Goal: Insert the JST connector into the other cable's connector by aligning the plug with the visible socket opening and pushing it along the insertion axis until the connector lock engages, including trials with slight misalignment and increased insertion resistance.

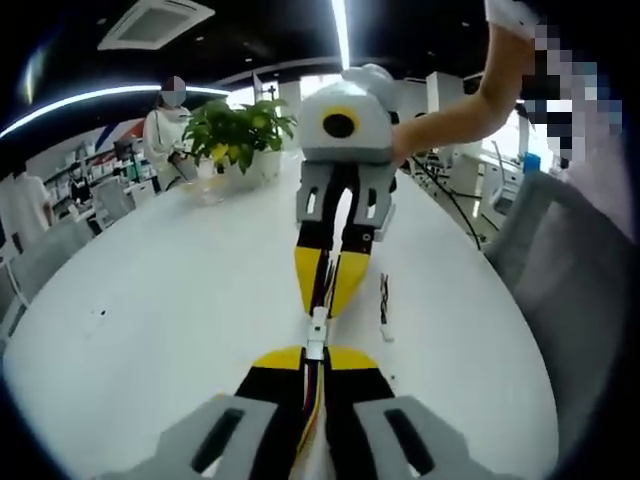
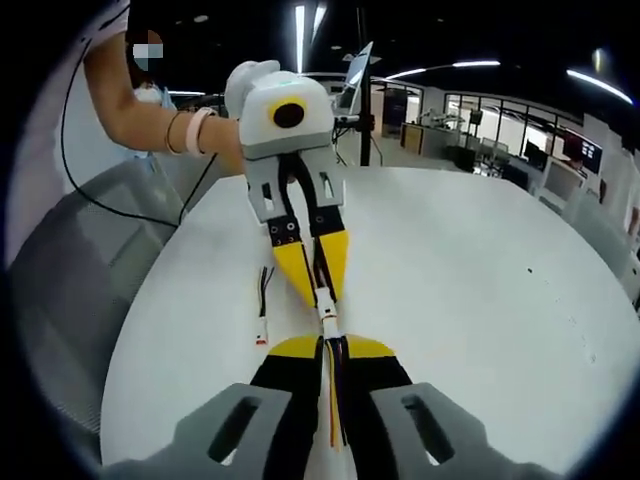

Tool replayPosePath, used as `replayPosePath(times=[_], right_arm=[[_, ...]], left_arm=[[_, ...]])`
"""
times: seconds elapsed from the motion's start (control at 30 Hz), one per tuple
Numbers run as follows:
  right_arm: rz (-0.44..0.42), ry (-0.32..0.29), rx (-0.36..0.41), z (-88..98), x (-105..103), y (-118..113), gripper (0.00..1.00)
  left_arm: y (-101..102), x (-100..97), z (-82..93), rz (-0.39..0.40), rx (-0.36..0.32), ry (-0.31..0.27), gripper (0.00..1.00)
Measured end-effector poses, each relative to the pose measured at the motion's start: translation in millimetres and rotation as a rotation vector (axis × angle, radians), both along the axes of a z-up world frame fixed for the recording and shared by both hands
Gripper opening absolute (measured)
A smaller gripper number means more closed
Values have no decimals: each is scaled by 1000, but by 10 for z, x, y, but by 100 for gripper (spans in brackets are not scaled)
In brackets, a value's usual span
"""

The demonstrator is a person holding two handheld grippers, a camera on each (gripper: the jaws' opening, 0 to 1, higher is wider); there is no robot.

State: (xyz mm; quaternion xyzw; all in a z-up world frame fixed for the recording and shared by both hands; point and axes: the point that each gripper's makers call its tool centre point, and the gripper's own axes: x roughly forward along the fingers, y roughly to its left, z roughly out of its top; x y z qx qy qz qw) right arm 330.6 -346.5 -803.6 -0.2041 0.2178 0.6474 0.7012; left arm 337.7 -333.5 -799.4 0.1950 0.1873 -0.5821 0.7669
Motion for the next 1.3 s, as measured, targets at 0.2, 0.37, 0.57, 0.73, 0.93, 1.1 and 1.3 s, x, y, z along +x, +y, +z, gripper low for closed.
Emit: replayPosePath(times=[0.2, 0.37, 0.57, 0.73, 0.93, 1.1, 1.3], right_arm=[[23, -10, -1, 4, -34, -3, 4], [35, -10, 13, 32, -50, -6, 4], [44, 11, 43, 68, -73, -23, 4], [40, 32, 75, 113, -72, -36, 4], [26, 65, 121, 179, -73, -58, 4], [25, 83, 123, 162, -91, -64, 4], [31, 81, 105, 129, -107, -60, 4]], left_arm=[[-9, -19, -1, -19, -2, -2, 0], [-12, -35, 17, -29, -13, 3, 0], [-15, -62, 48, -47, -37, 10, 0], [-26, -68, 100, -47, -73, 23, 0], [-49, -75, 166, -50, -113, 30, 0], [-81, -104, 156, -57, -111, 40, 0], [-73, -119, 119, -65, -94, 44, 0]])
